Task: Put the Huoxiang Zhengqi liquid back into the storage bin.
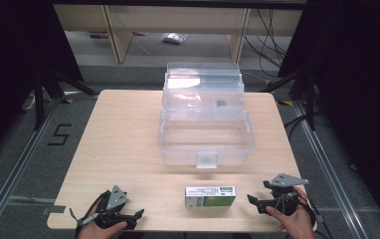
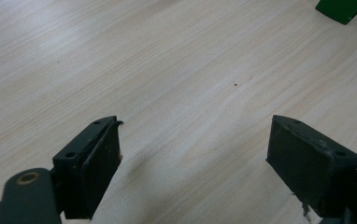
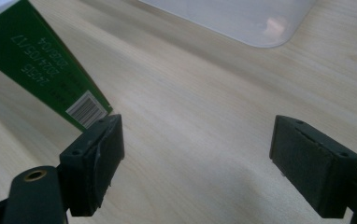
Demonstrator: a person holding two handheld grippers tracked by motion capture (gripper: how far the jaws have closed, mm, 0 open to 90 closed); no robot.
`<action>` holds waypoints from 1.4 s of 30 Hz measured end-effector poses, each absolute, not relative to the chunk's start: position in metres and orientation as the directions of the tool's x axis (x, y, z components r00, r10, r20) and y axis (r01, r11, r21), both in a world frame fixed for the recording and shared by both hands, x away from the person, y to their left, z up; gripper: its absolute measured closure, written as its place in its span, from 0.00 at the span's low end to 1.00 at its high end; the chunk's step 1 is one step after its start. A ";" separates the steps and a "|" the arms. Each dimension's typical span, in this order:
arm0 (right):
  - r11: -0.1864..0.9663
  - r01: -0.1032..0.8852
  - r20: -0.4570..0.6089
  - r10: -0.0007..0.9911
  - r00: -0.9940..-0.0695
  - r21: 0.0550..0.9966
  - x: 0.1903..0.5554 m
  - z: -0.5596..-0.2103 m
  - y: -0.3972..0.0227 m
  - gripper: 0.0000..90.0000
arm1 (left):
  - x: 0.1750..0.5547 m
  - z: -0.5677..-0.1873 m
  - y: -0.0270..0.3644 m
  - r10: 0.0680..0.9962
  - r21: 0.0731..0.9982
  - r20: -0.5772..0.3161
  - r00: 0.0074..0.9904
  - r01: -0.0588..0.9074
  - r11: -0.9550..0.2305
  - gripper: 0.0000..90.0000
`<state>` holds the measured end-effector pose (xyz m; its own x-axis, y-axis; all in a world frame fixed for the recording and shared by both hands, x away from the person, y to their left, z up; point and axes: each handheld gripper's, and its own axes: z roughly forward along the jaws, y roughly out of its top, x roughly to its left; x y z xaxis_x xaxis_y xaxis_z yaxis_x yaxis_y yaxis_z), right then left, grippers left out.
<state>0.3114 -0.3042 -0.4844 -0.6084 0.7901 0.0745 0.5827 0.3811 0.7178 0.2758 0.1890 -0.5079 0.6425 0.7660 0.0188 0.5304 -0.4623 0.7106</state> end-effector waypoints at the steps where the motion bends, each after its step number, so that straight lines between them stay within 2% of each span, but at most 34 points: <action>1: 0.366 0.601 0.099 0.793 -0.601 0.710 0.310 -0.483 -0.302 0.21 | 0.276 -0.508 0.189 0.763 0.709 0.020 0.646 0.528 -0.466 0.19; 7: 0.391 0.577 0.082 0.775 -0.627 0.717 0.311 -0.477 -0.300 0.22 | 0.276 -0.509 0.188 0.779 0.718 -0.001 0.628 0.542 -0.436 0.19; 8: 0.399 0.579 0.090 0.765 -0.638 0.712 0.311 -0.471 -0.299 0.23 | 0.277 -0.509 0.190 0.771 0.701 0.025 0.637 0.539 -0.468 0.19; 12: 0.439 0.535 0.058 0.732 -0.679 0.721 0.312 -0.455 -0.298 0.23 | 0.277 -0.508 0.192 0.773 0.697 0.022 0.634 0.545 -0.467 0.19; 14: 0.430 0.559 0.078 0.740 -0.668 0.708 0.309 -0.451 -0.296 0.24 | 0.277 -0.509 0.191 0.773 0.702 0.014 0.634 0.544 -0.459 0.19; 17: 0.480 0.493 0.008 0.711 -0.703 0.726 0.309 -0.439 -0.294 0.25 | 0.277 -0.509 0.191 0.776 0.701 0.016 0.631 0.546 -0.459 0.19; 19: 0.477 0.510 0.032 0.708 -0.706 0.716 0.307 -0.434 -0.290 0.25 | 0.276 -0.509 0.191 0.772 0.702 0.012 0.635 0.545 -0.459 0.19; 20: 0.506 0.472 -0.007 0.687 -0.726 0.722 0.308 -0.431 -0.288 0.25 | 0.277 -0.509 0.191 0.772 0.701 0.008 0.636 0.547 -0.457 0.19; 22: 0.508 0.480 0.004 0.684 -0.730 0.715 0.307 -0.427 -0.283 0.24 | 0.277 -0.508 0.192 0.773 0.699 0.008 0.634 0.549 -0.458 0.19; 25: 0.562 0.422 -0.047 0.637 -0.769 0.711 0.309 -0.414 -0.272 0.24 | 0.277 -0.508 0.192 0.773 0.699 0.012 0.634 0.548 -0.460 0.19; 35: 0.624 0.380 -0.069 0.573 -0.817 0.683 0.308 -0.407 -0.243 0.23 | 0.277 -0.509 0.192 0.775 0.698 0.016 0.632 0.548 -0.461 0.19; 36: 0.657 0.353 -0.098 0.546 -0.832 0.666 0.309 -0.406 -0.237 0.23 | 0.277 -0.509 0.192 0.778 0.701 0.019 0.629 0.546 -0.459 0.19; 42: 0.709 0.331 -0.117 0.502 -0.857 0.623 0.312 -0.407 -0.220 0.22 | 0.276 -0.509 0.189 0.783 0.718 -0.008 0.622 0.549 -0.428 0.19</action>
